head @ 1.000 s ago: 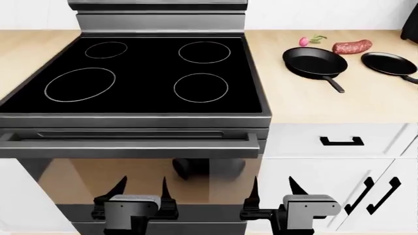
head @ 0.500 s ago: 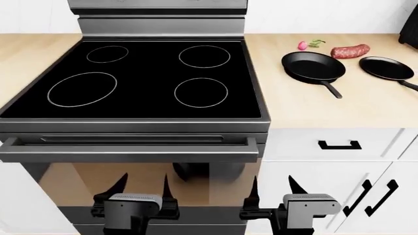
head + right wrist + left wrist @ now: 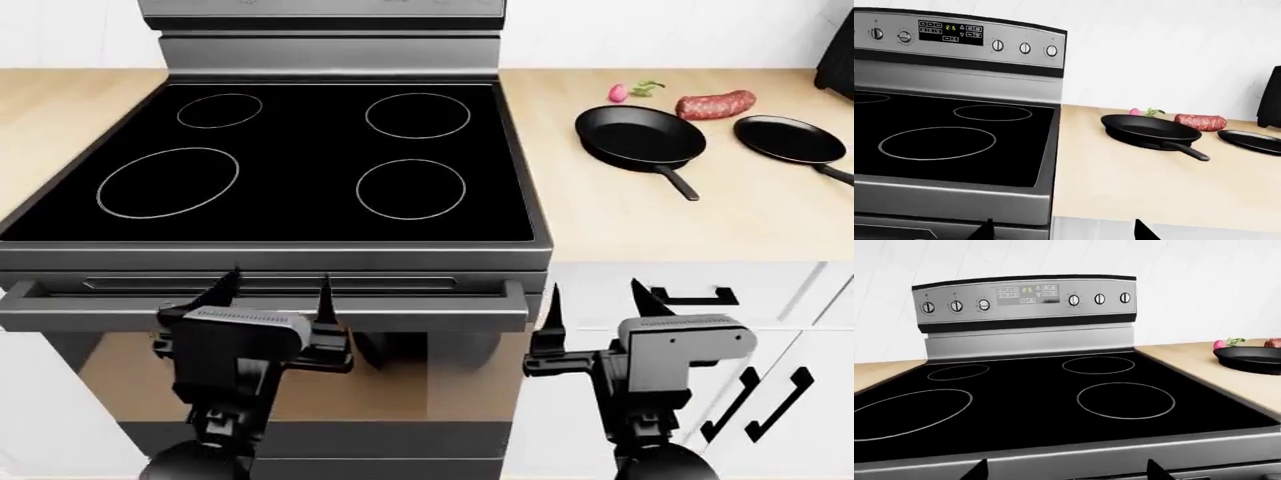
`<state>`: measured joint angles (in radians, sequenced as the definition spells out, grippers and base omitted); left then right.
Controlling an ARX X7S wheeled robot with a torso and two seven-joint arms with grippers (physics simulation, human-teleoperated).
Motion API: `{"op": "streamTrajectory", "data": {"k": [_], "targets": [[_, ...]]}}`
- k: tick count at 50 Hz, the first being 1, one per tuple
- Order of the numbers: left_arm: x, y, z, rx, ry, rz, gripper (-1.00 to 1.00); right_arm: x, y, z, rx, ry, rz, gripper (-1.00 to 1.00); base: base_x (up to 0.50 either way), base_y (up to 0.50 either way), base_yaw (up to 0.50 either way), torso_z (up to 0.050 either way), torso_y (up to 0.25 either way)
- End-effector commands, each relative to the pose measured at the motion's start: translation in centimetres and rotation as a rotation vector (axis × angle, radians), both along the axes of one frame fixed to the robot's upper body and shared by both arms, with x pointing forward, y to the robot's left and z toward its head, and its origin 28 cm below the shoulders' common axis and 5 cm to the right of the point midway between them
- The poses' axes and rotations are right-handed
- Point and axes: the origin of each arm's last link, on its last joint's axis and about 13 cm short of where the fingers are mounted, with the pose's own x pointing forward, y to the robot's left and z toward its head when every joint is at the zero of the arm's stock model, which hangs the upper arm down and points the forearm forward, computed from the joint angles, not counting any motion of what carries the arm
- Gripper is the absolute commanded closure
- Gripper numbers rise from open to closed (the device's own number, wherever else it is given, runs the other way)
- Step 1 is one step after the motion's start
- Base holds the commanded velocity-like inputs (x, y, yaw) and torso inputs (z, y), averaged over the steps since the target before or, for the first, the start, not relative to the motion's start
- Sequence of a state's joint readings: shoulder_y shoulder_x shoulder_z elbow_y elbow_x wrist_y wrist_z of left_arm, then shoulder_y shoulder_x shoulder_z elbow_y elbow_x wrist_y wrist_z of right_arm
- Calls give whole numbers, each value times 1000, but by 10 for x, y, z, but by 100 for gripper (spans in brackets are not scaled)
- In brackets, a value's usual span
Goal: Place both pans onto different burners. Then place the beet and the sausage on different pans.
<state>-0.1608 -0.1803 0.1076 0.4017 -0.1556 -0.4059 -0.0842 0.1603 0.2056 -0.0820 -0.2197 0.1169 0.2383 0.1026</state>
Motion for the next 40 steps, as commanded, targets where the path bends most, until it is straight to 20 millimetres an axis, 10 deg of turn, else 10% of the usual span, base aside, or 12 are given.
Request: {"op": "streamTrajectory", "data": {"k": [1,14,40], "targets": [[18,9,46,11,-55,-37,-100,19,-17,47,-62,-60,-8,-100,0,0,0,0,0],[49,24,99,1,-85,-37,-100,47,-38,89,-99,-83,-34,-100,0,0,0,0,0],[110,36,136,51,-85,64,-100,109,-69,146,-179,-66,-79,-100,0,0,0,0,0]]}}
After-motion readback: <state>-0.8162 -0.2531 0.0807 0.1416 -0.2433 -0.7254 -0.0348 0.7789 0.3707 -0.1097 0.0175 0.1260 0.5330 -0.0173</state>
